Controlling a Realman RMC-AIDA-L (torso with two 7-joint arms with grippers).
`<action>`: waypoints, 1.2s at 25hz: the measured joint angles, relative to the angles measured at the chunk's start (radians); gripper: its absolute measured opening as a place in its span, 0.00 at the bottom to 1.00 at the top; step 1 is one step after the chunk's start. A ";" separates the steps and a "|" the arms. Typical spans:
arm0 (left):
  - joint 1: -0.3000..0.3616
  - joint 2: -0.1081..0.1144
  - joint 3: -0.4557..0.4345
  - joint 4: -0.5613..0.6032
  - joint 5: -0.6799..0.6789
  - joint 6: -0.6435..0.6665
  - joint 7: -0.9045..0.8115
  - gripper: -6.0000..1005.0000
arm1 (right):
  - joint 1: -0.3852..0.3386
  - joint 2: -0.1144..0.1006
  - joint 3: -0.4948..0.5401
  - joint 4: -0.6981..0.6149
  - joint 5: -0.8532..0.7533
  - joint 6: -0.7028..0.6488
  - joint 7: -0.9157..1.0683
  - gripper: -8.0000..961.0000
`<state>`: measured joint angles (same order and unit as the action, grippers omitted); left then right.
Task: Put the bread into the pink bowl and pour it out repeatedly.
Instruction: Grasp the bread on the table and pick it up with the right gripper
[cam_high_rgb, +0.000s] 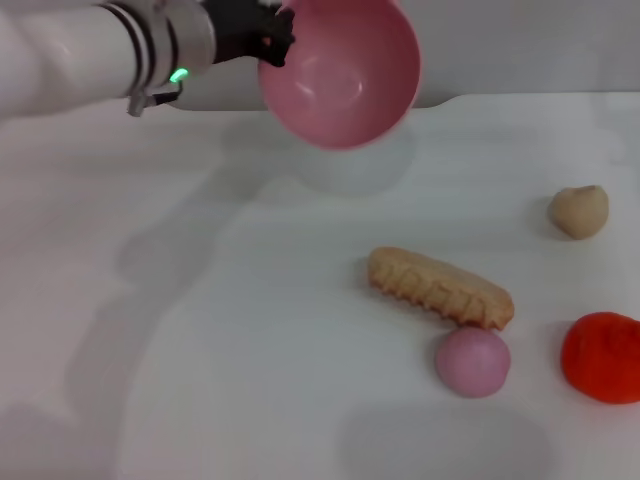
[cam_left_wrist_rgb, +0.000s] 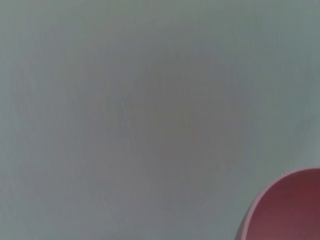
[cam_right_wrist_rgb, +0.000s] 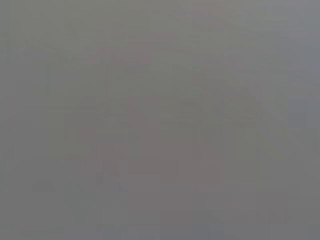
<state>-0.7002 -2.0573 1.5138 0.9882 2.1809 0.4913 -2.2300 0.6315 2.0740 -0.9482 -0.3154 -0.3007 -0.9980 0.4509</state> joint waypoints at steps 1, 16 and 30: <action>-0.011 0.002 -0.060 -0.003 -0.002 0.067 0.005 0.05 | -0.001 -0.002 0.005 -0.002 0.000 0.036 0.021 0.65; -0.025 0.013 -0.470 -0.009 -0.005 0.581 0.066 0.05 | 0.032 -0.139 -0.359 -0.227 -0.793 0.535 1.116 0.64; 0.033 0.005 -0.470 -0.010 -0.045 0.592 0.093 0.05 | 0.267 -0.196 -0.311 -0.388 -1.834 -0.238 1.893 0.64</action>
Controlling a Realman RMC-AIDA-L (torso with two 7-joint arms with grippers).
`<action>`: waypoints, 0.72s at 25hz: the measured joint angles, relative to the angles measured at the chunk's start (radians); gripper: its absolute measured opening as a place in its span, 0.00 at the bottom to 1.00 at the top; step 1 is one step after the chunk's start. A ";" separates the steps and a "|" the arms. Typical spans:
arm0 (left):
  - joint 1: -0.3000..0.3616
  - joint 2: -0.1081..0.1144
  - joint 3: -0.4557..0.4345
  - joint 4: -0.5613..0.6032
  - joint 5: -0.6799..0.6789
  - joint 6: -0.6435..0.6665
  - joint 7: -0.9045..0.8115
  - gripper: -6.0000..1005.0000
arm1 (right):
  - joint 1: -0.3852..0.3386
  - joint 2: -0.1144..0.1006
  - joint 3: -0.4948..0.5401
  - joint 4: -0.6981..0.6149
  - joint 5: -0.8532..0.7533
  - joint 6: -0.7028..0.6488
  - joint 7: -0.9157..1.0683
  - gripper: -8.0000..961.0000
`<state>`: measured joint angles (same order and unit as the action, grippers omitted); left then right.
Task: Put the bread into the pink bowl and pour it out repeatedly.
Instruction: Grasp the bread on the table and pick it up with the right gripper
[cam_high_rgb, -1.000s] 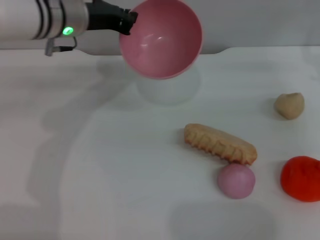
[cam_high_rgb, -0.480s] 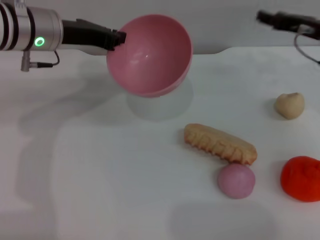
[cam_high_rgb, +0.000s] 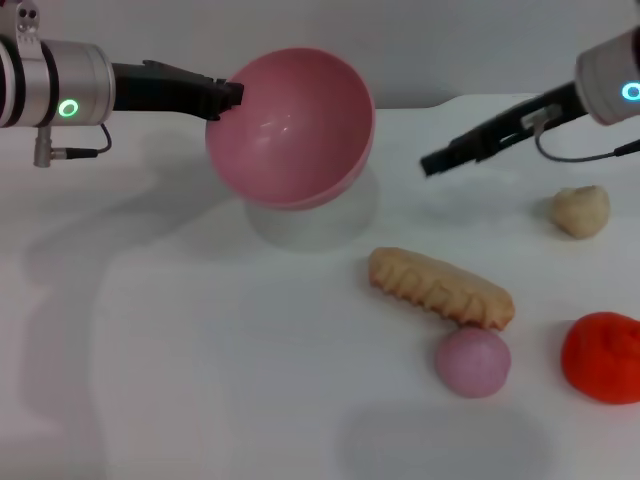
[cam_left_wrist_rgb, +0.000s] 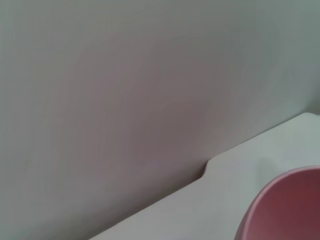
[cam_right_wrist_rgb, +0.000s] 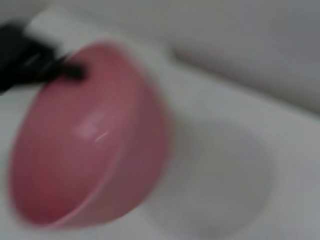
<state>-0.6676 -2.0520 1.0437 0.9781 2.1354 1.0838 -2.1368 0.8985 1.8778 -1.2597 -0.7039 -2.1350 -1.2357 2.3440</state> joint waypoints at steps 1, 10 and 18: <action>0.004 0.000 0.001 0.000 -0.013 0.001 0.012 0.05 | 0.012 0.009 0.000 -0.015 -0.027 -0.043 0.006 0.64; 0.021 0.000 0.005 -0.001 -0.059 0.004 0.046 0.05 | 0.059 0.178 -0.011 -0.283 -0.538 -0.258 0.095 0.64; 0.031 -0.004 0.018 -0.010 -0.068 0.003 0.046 0.05 | 0.071 0.198 -0.113 -0.280 -0.502 -0.304 0.093 0.65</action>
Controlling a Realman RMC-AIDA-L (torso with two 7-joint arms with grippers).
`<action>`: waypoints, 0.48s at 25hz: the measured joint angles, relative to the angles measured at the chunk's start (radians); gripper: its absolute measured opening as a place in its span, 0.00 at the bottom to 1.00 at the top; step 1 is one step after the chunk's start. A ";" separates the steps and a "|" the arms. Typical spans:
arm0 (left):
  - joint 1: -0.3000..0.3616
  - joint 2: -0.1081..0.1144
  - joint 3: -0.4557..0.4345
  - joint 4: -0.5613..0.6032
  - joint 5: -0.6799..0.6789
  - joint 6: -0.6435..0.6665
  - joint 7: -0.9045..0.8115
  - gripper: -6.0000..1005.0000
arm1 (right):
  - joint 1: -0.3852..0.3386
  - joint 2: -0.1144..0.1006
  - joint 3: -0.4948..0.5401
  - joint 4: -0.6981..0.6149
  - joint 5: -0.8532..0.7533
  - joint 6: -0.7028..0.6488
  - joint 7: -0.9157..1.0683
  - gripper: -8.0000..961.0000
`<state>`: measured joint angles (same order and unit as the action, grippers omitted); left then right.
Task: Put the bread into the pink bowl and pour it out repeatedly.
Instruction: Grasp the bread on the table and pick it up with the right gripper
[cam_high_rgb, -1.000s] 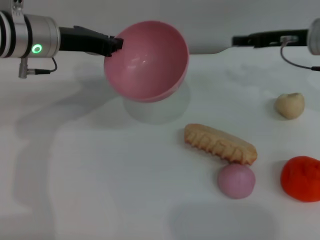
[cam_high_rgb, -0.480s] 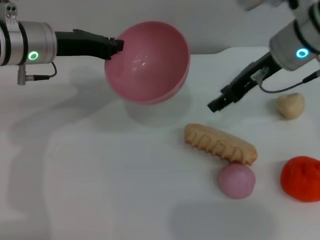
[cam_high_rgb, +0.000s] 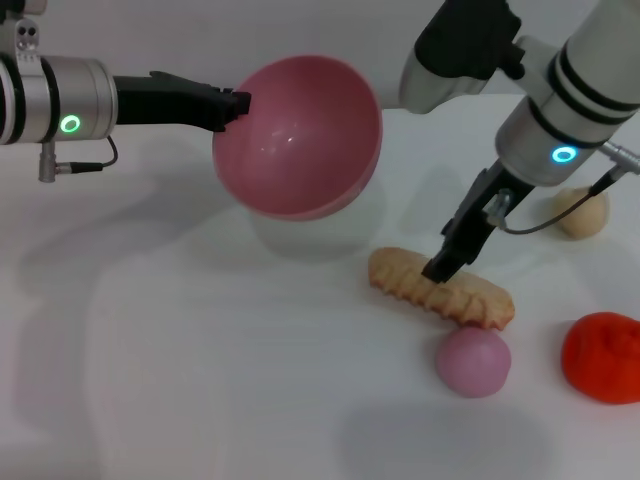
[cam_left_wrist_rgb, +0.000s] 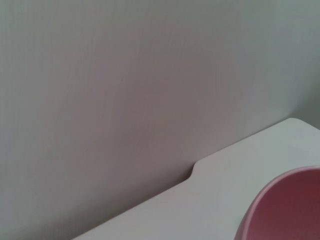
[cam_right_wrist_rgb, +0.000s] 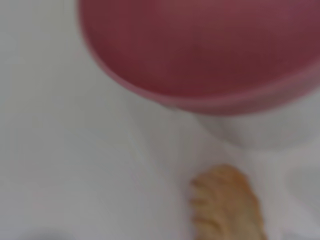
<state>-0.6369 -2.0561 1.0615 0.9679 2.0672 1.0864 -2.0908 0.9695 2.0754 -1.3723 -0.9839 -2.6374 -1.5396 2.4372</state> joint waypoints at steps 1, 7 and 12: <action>0.000 0.000 0.000 -0.002 -0.002 0.000 0.000 0.05 | -0.001 0.000 -0.005 0.000 0.013 -0.001 -0.001 0.65; 0.013 -0.001 0.007 -0.003 -0.026 0.003 0.000 0.05 | -0.008 0.002 -0.064 0.003 0.037 -0.007 0.001 0.65; 0.024 -0.001 0.016 -0.003 -0.044 0.004 0.000 0.05 | -0.019 0.003 -0.079 0.012 0.039 -0.024 0.009 0.65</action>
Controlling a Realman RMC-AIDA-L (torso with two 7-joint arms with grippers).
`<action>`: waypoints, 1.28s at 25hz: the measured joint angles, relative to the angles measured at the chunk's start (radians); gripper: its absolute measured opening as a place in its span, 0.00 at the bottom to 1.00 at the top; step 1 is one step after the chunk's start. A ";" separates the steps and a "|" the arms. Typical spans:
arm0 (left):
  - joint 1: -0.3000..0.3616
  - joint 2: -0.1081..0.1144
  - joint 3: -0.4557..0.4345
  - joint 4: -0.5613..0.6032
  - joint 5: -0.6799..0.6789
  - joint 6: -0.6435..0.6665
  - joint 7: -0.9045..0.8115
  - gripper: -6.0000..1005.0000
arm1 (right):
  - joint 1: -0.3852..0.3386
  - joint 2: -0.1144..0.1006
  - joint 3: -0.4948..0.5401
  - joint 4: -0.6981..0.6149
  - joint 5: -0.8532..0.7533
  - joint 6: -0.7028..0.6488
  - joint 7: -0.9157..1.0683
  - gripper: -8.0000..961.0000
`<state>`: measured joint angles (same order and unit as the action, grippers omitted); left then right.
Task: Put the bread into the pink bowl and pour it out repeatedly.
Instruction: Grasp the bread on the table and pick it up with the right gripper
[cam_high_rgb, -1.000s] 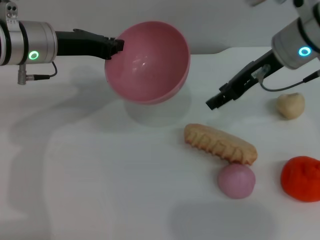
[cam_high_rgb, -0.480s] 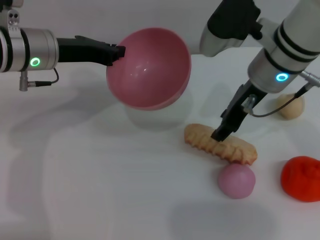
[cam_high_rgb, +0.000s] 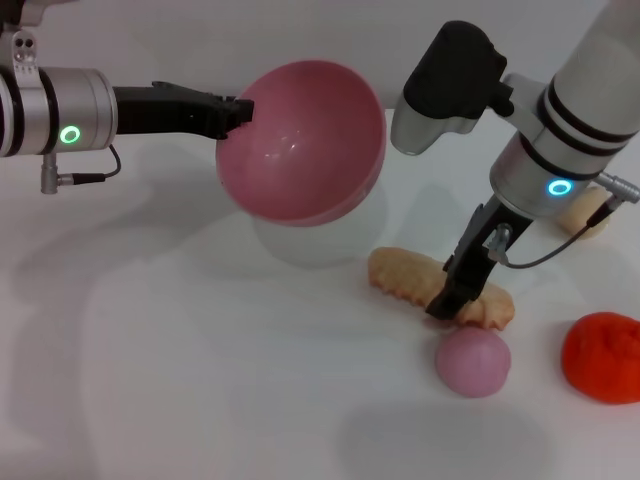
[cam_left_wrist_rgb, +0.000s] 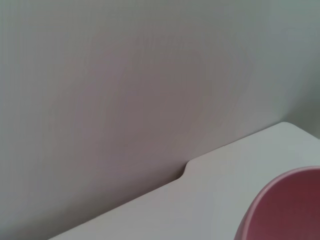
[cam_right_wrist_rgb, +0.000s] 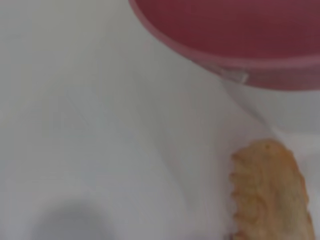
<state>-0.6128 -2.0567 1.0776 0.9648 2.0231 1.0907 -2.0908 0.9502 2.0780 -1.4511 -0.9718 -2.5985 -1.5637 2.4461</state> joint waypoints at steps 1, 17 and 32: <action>0.003 0.000 0.004 0.000 -0.007 0.000 0.001 0.05 | -0.002 0.000 0.000 0.000 0.000 -0.003 0.001 0.65; 0.010 0.002 0.019 0.002 -0.032 0.005 0.012 0.05 | -0.001 -0.001 -0.027 -0.051 -0.020 -0.009 0.008 0.65; 0.012 0.002 0.022 0.022 -0.032 0.019 0.012 0.05 | -0.027 0.002 -0.086 -0.014 -0.049 0.045 0.032 0.64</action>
<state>-0.6012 -2.0548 1.0999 0.9871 1.9910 1.1099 -2.0785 0.9233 2.0804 -1.5370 -0.9863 -2.6477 -1.5191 2.4785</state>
